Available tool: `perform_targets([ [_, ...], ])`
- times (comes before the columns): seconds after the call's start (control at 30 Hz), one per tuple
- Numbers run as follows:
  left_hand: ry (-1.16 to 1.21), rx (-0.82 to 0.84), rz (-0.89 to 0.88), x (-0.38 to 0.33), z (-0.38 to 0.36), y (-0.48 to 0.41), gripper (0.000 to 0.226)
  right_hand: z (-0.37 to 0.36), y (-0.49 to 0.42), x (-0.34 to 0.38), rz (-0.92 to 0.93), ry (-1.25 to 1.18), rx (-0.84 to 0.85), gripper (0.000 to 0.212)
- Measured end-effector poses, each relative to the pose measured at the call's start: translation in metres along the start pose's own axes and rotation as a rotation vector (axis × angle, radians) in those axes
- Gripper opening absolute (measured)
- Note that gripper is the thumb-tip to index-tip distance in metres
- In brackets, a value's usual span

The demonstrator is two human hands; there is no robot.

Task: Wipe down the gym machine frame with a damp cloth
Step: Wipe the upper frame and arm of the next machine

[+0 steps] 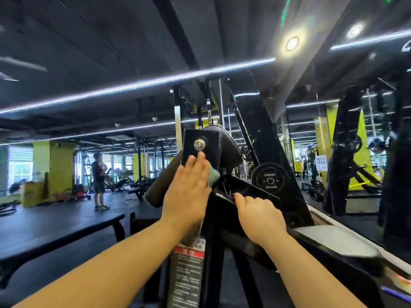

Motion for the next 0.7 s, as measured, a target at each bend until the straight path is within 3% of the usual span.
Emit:
perform_targets([
  [0.1, 0.128, 0.005, 0.248, 0.007, -0.001, -0.008, 0.058, -0.002, 0.0, 0.001, -0.007, 0.003, -0.018, 0.061],
  [0.23, 0.092, 0.061, -0.17, -0.03, -0.015, 0.037, 0.053, -0.001, -0.004, -0.001, 0.014, 0.051, -0.047, 0.056],
  [0.27, 0.088, 0.059, -0.173, -0.026, -0.013, 0.035, 0.054, -0.002, -0.005, 0.0, 0.026, 0.059, -0.044, 0.058],
  [0.33, 0.141, 0.028, 0.089, -0.001, -0.006, 0.012, 0.054, -0.003, -0.004, 0.001, 0.044, 0.07, -0.029, 0.065],
  [0.4, 0.349, 0.086, 0.53, 0.03, -0.005, -0.013, 0.055, -0.004, -0.002, 0.002, 0.039, 0.054, -0.035, 0.069],
  [0.47, 0.49, 0.109, 0.75, 0.033, -0.003, -0.024, 0.057, -0.004, -0.002, 0.002, 0.042, 0.055, -0.042, 0.072],
  [0.53, 0.474, 0.084, 0.674, 0.021, -0.002, -0.018, 0.058, -0.005, -0.003, 0.002, 0.049, 0.056, -0.043, 0.072],
  [0.63, 0.357, 0.154, 0.38, 0.004, -0.006, 0.015, 0.06, -0.005, -0.001, 0.002, 0.045, 0.049, -0.044, 0.073],
  [0.7, 0.395, 0.22, 0.411, 0.023, -0.015, 0.01, 0.058, -0.004, -0.002, 0.002, 0.043, 0.047, -0.052, 0.072],
])
Point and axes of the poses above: each hand's wrist, its own y-axis away from the middle knuckle, its own z-axis out of the back of the hand, x = y × z, the point moved 9 cm from there along -y, towards the middle knuckle, and after that the axes turned 11 degrees about z, right-handed, at the moved point
